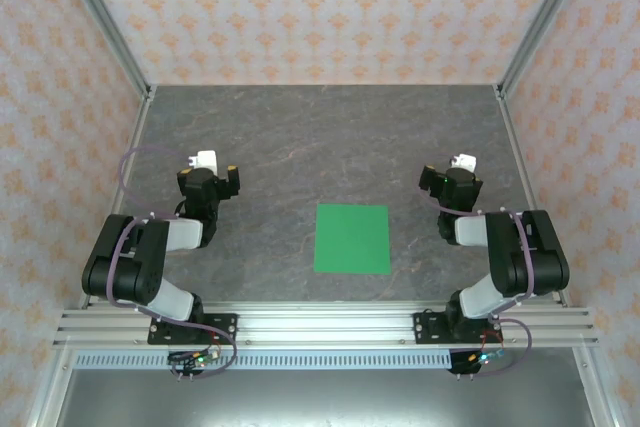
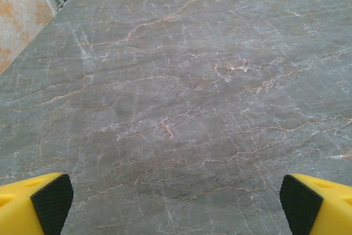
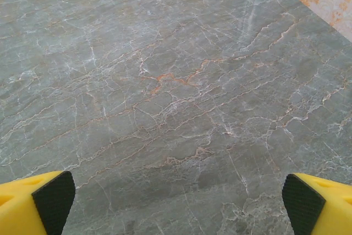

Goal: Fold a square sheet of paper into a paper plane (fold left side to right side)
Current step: Move the square sheet of paper to the center of the table.

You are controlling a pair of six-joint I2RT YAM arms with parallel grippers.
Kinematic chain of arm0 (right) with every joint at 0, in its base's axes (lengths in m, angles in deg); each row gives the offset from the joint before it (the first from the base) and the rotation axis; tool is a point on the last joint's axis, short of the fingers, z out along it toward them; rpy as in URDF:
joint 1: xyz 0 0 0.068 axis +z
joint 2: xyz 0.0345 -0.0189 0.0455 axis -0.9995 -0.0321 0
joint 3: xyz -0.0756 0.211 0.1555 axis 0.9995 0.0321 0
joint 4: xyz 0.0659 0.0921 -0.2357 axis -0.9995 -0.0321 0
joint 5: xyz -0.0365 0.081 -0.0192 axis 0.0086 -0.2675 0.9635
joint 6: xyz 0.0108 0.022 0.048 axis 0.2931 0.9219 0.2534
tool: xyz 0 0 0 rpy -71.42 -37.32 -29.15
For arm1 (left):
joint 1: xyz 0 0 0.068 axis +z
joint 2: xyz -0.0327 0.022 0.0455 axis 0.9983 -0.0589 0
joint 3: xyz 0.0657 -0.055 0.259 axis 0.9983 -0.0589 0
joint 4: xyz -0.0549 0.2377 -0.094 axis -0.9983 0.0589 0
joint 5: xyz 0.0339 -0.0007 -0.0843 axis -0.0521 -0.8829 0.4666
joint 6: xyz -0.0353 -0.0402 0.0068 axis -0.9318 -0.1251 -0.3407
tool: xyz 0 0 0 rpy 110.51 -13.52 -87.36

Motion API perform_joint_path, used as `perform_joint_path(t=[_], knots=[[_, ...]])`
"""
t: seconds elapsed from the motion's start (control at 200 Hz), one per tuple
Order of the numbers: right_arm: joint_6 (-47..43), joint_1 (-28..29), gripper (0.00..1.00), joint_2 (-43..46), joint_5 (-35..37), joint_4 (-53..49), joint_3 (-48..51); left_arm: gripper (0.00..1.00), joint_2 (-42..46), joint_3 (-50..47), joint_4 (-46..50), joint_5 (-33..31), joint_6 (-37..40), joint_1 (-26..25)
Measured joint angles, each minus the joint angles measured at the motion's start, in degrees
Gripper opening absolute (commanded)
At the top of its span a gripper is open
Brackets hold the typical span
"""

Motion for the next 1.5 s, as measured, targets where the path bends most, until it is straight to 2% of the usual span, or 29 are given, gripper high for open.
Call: perform_joint_path(t=[0.811,0.911,1.036,1.116,1.251,1.381,1.496], knots=[[0.0,0.0,1.00,0.3,0.1,-0.4,-0.1,0.99,0.6,0.4,1.6,1.5,0.1,0.0],[0.3,0.0,1.00,4.3,0.5,-6.1,-1.1,0.99,6.1,1.7,8.9,1.9,0.0,0.0],[3.0,0.0,1.00,15.8,0.2,-16.3,-3.8,0.99,18.7,4.8,18.7,2.1,-2.5,-0.9],[5.8,0.0,1.00,23.8,-0.3,-23.5,-6.1,0.99,25.9,7.9,24.9,1.7,-4.1,-5.1],[10.9,0.1,1.00,34.4,-1.4,-37.3,-9.7,0.99,31.7,12.7,34.7,2.4,-6.7,-16.9],[15.0,0.4,1.00,40.2,-3.1,-51.0,-12.3,0.99,30.2,15.1,43.6,3.9,-11.0,-27.5],[17.6,1.3,1.00,42.6,-5.3,-61.5,-14.7,0.99,23.5,17.8,50.1,3.8,-15.0,-39.3]])
